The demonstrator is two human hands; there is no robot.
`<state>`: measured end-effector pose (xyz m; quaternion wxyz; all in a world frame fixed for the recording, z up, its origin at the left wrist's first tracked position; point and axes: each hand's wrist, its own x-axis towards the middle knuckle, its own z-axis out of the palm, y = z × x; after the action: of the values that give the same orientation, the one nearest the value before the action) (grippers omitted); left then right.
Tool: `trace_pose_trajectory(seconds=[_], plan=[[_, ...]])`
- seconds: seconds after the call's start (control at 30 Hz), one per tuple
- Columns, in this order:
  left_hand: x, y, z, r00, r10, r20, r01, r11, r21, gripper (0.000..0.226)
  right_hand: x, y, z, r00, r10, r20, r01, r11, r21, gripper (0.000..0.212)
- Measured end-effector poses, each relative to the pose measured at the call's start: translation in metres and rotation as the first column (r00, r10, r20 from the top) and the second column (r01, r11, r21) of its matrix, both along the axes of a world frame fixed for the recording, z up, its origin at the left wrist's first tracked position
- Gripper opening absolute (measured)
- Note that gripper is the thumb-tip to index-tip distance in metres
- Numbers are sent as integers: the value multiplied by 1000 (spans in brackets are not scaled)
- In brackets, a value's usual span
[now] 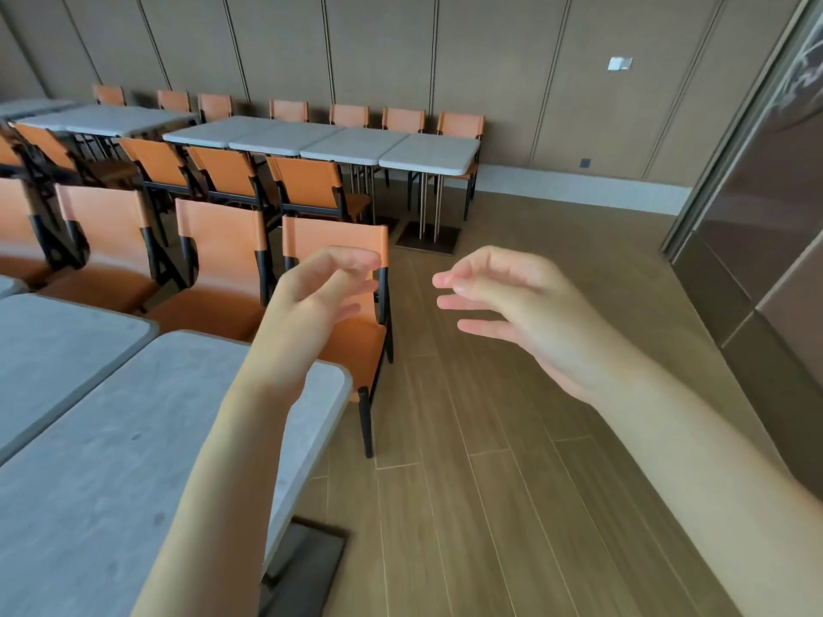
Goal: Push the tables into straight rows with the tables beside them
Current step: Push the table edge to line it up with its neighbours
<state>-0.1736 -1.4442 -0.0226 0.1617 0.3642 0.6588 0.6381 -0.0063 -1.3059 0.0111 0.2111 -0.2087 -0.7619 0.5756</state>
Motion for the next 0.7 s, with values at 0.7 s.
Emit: trace_pose_trajectory(seconds=[0.7], plan=[[-35, 281, 4, 898, 437, -41, -439, 897, -57, 38, -137, 341, 26, 888, 458, -25, -447, 876, 183, 30]])
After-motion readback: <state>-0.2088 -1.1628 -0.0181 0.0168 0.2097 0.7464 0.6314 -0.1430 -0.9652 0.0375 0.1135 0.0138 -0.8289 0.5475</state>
